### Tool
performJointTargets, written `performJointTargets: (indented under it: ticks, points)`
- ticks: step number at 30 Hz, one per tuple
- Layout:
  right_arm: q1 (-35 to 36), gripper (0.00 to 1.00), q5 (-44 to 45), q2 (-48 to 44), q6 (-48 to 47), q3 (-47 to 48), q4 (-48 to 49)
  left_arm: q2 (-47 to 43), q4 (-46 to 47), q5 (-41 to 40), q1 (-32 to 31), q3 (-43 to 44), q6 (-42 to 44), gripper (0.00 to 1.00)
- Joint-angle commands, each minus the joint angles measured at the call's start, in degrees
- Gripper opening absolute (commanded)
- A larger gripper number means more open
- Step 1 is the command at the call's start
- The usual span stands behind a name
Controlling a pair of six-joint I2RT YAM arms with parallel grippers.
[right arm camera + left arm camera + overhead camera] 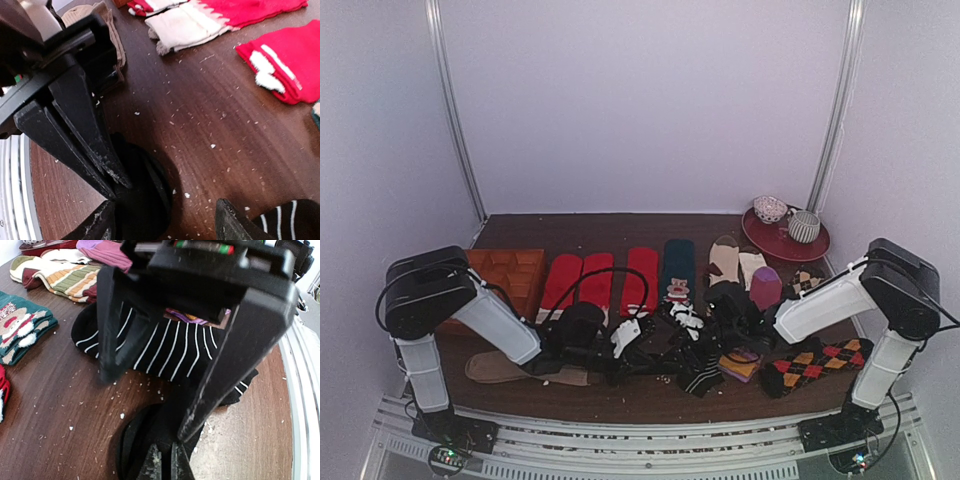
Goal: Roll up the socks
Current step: Roll the sock at the center of the board, then pick up the sock from the center of the board.
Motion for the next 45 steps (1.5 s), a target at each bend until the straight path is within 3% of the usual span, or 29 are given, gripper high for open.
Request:
performJointTargets:
  ticks: [1, 11, 18, 25, 29, 37, 42, 45]
  points:
    - [-0.1, 0.69, -2.1, 2.4, 2.4, 1.5, -1.6, 4.2, -19.8, -1.4, -0.6, -3.9, 0.9, 0.0]
    - [0.1, 0.62, -4.4, 3.3, 5.5, -1.2, 1.0, 4.4, -19.5, -1.4, -0.6, -3.8, 1.0, 0.0]
    - [1.2, 0.64, -7.5, 3.9, 8.3, -2.4, 4.0, 4.9, -19.9, -1.4, -0.6, -3.4, 1.2, 0.0]
    - [1.4, 0.62, -5.3, 4.7, 8.6, -1.6, 3.0, 4.8, -19.5, -1.3, -0.6, -3.7, 1.0, 0.0]
    - [1.4, 0.5, -5.6, 5.4, 8.5, -1.7, 1.7, 4.7, -19.5, -1.5, -0.6, -3.7, 1.2, 0.0]
    - [1.3, 0.1, -5.3, 5.1, 9.5, -3.3, 0.8, 3.0, -19.5, -3.9, -0.6, -3.4, 1.3, 0.02]
    - [0.7, 0.03, -2.8, 4.3, 10.6, -2.5, -1.4, -1.9, -19.8, -6.1, -0.6, -3.0, 3.0, 0.21]
    - [0.4, 0.03, -3.7, 3.5, 11.2, -2.0, -2.0, -8.3, -19.8, -8.4, -0.6, -4.0, 4.2, 0.21]
